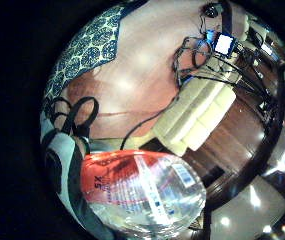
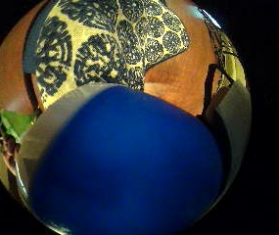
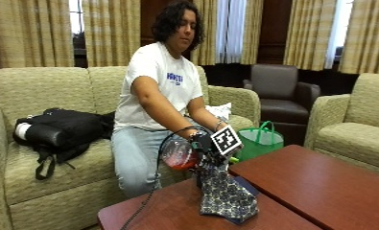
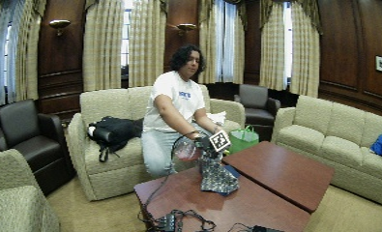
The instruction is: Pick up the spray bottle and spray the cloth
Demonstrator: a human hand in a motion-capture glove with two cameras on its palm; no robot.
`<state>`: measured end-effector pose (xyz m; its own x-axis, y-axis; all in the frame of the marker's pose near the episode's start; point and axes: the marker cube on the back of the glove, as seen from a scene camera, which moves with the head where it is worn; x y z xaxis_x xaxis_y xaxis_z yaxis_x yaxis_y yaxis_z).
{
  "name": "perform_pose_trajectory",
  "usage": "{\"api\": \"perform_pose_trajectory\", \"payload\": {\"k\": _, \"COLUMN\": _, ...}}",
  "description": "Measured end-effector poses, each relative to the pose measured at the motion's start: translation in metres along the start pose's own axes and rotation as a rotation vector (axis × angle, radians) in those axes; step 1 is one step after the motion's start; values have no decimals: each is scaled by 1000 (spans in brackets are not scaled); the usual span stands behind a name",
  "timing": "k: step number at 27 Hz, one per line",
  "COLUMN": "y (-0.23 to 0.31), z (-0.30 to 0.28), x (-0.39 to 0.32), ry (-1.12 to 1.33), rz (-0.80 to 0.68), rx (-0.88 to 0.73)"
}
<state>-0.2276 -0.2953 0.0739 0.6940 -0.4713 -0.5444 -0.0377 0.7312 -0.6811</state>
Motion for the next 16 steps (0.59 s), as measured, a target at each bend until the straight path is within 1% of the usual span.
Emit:
{"api": "perform_pose_trajectory", "payload": {"k": 4, "y": 2, "z": -6, "x": 12, "ry": -51, "rz": 127, "rx": 31}}
{"api": "perform_pose_trajectory", "payload": {"k": 6, "y": 10, "z": -17, "x": 19, "ry": -126, "rz": 135, "rx": 64}}
{"api": "perform_pose_trajectory", "payload": {"k": 12, "y": 48, "z": -83, "x": 49, "ry": -425, "rz": 89, "rx": 255}}
{"api": "perform_pose_trajectory", "payload": {"k": 16, "y": 76, "z": -136, "x": 56, "ry": -670, "rz": -34, "rx": 411}}
